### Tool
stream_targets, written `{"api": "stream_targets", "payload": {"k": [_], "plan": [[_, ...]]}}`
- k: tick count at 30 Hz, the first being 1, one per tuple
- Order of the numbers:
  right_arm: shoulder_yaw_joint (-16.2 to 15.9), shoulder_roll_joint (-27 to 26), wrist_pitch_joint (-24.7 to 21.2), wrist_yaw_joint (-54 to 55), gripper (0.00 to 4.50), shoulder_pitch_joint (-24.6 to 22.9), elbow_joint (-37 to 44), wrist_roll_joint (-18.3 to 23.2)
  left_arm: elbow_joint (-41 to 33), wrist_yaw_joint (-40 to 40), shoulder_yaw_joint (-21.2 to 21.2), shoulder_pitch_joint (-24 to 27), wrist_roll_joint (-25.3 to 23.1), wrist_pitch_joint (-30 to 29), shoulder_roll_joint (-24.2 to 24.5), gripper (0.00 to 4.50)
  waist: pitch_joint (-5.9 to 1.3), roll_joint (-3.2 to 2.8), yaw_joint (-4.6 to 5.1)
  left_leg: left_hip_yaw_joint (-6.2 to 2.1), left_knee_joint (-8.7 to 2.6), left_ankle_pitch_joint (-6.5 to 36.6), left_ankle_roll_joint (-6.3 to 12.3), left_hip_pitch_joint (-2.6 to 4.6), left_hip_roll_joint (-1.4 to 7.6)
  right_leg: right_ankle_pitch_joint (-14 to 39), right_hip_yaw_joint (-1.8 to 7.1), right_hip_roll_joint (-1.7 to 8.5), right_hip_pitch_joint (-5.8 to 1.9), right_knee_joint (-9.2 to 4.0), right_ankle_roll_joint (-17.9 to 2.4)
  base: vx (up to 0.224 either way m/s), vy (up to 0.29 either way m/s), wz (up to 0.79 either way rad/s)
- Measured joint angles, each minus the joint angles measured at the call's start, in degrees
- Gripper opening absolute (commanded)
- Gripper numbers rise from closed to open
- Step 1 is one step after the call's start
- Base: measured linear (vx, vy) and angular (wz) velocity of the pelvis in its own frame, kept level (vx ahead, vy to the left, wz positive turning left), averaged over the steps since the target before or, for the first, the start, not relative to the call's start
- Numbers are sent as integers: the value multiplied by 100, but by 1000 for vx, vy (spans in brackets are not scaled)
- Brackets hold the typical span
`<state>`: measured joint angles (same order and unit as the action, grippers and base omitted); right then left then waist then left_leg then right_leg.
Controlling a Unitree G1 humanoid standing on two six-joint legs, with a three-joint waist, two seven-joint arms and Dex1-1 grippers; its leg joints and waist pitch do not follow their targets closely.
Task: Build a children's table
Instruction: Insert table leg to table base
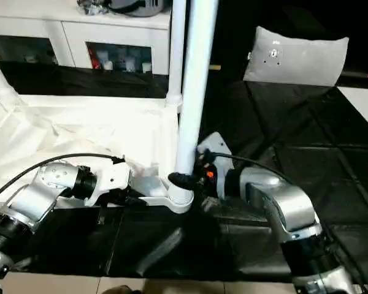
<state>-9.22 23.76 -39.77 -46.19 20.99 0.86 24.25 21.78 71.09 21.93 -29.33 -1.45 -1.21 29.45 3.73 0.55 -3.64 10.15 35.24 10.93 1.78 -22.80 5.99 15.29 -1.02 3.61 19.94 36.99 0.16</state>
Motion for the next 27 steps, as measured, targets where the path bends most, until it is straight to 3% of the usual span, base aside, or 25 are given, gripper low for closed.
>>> {"api": "stream_targets", "payload": {"k": [9,14,20,27], "plan": [[536,-310,559,190,189,-815,167,241,38,-6,-4,-17,-39,-3,-53,0,-13,2,-27,10,-1,1,0,1,0,0,-1,7,-1,-4,0,0,0,0],[618,-460,811,361,189,-1097,225,274,104,-29,-27,-25,-39,-4,-71,0,-19,-9,1,12,-1,1,0,3,0,-1,0,10,0,-2,-2,0,0,0],[333,-306,1166,456,189,-1211,471,-89,123,-26,-27,-34,-43,-4,-100,0,-21,-31,-8,14,-2,1,0,3,-1,-1,0,12,-1,-6,-2,0,0,0],[-156,12,1495,263,189,-917,420,-554,221,-31,-28,-63,-51,12,-103,0,-29,-19,12,15,-4,2,-1,20,-1,-1,1,12,2,-6,-1,0,0,0]]}}
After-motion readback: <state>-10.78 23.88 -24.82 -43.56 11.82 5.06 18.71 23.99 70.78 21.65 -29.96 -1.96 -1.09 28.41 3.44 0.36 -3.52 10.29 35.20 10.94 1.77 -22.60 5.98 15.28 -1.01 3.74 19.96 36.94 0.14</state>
